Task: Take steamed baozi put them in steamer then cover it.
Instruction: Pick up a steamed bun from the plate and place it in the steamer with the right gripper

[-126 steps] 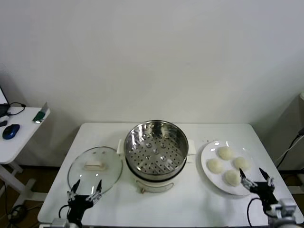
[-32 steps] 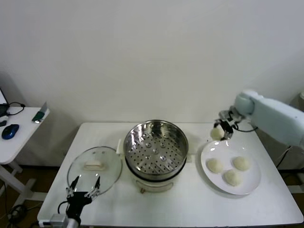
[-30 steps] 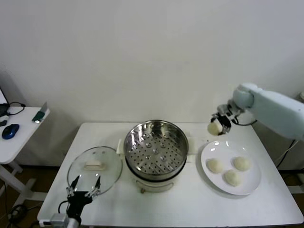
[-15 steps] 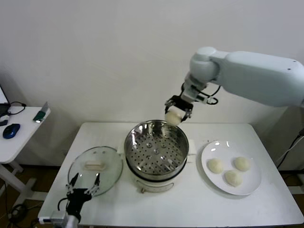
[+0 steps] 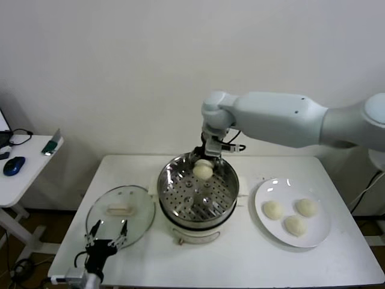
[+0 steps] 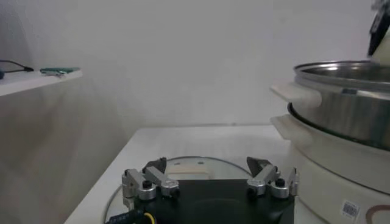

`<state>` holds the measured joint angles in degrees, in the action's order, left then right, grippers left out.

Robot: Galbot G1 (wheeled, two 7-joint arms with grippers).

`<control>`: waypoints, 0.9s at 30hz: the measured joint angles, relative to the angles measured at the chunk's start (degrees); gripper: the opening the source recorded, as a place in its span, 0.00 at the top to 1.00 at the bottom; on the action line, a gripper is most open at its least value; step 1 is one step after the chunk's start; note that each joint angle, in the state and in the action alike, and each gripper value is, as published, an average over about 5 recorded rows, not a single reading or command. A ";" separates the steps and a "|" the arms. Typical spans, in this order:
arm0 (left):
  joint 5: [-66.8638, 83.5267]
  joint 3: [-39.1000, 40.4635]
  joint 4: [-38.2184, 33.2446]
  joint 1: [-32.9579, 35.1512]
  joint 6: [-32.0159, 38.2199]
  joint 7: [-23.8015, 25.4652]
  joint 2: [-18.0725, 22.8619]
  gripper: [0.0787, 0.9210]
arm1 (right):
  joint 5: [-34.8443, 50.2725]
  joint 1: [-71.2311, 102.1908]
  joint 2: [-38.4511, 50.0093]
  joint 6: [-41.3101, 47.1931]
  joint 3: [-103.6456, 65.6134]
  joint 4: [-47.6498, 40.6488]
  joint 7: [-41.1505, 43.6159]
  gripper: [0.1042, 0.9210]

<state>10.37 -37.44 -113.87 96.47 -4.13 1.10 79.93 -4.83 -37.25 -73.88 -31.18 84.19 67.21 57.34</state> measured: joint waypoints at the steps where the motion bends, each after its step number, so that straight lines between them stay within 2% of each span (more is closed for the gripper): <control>1: -0.10 0.06 0.07 -0.02 0.06 0.00 0.00 0.12 | -0.56 0.66 -0.42 -0.23 -0.13 -0.88 -0.24 0.24; 12: -0.36 0.06 0.15 -0.17 0.28 -0.07 0.17 0.12 | -3.64 5.81 -4.27 -2.20 -1.23 -9.33 -2.62 0.24; 17: -0.40 0.02 -0.07 -0.02 0.37 -0.11 0.31 0.12 | -3.16 6.38 -5.31 -2.89 -1.34 -11.04 -3.49 0.14; 27: -0.77 0.41 -0.81 0.01 0.09 -0.06 0.79 0.12 | 4.12 1.16 -3.44 -3.15 1.29 -8.84 -1.76 0.12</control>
<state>9.59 -37.03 -114.68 96.48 -4.04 1.05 80.72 -0.72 -36.09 -77.33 -34.33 85.48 58.37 55.58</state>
